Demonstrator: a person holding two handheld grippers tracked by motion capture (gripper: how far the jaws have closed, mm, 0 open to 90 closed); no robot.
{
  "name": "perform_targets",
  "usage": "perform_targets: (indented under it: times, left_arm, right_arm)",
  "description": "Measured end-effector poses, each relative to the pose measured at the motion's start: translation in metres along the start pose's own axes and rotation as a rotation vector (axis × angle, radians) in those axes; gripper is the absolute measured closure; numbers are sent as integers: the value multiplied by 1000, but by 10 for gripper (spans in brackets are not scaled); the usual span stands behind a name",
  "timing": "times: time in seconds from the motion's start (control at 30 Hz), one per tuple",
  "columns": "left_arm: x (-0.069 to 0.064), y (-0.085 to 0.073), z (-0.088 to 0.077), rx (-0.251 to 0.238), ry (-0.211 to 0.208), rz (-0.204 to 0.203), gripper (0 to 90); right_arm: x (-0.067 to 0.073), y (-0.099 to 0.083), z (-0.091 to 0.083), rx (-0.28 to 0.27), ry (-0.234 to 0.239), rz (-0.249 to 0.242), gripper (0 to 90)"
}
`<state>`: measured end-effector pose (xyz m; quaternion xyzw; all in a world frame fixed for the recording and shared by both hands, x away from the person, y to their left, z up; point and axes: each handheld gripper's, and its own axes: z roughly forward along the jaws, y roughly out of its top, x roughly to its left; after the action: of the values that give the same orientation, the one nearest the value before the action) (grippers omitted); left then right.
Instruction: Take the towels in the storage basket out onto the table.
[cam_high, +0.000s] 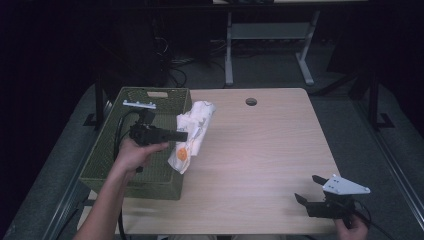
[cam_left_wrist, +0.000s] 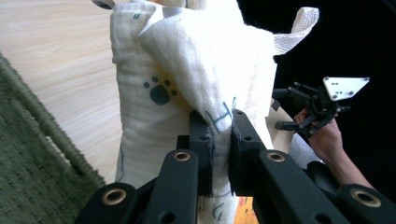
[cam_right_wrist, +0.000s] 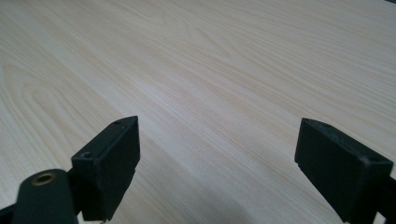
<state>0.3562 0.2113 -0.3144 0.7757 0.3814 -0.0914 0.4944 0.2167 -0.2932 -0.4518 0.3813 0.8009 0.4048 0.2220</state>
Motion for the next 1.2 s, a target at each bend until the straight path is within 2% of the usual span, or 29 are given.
perform_targets:
  times: [0.3, 0.53, 1.2]
  left_arm:
    - [-3, -2, 17, 13, -15, -3, 824]
    - [-11, 3, 33, 18, -29, 5, 824]
    - [-21, 15, 75, 42, -58, 27, 824]
  right_arm:
    - [1, 1, -1, -1, 2, -11, 138]
    - [2, 1, 0, -4, 4, -5, 139]
    - [2, 0, -3, -9, 7, -9, 139]
